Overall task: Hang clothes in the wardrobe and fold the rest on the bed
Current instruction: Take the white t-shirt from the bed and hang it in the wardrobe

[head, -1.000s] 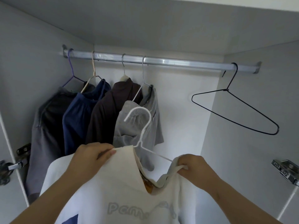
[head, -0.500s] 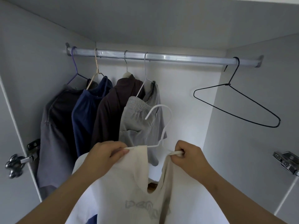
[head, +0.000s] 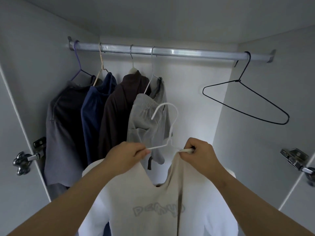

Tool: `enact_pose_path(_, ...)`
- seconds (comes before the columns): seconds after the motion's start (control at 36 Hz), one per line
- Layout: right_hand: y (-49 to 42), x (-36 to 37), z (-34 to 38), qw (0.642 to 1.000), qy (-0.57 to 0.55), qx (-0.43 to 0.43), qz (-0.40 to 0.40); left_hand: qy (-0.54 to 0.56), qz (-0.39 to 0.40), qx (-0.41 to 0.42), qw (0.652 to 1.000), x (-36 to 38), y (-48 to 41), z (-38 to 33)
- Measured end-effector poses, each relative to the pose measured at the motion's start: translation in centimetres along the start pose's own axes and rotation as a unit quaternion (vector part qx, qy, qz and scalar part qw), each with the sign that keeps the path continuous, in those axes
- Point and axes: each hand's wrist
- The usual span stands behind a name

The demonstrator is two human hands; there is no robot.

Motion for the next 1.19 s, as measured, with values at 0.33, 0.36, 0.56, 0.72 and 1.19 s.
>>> enact_pose_path(0.33,0.5,-3.5,-2.9,0.994,0.017,0.111,-0.014,-0.024,-0.205,0.013,0.978,-1.6,0.0,0.6)
enact_pose_path(0.36,0.6,-3.6,-2.9,0.992,0.012,0.123,-0.003,-0.023,-0.212,0.019,0.977,-1.6,-0.1,0.5)
enact_pose_path(0.56,0.3,-3.3,-2.9,0.982,0.007,0.187,-0.035,-0.023,-0.232,0.035,0.972,-1.7,-0.3,0.4)
enact_pose_path(0.72,-0.3,-1.5,-2.9,0.949,0.129,0.258,-0.125,-0.042,-0.247,0.04,0.967,-1.2,-0.2,0.1)
enact_pose_path(1.19,-1.9,-1.7,-2.9,0.85,-0.304,0.416,-0.11,0.0,-0.226,0.034,0.974,-0.7,0.4,0.7)
Point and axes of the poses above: each hand's wrist, its own y-axis away from the middle knuckle, its own x-axis out of the palm, z = x × y, and after that the axes turned 10 degrees about y, right-handed
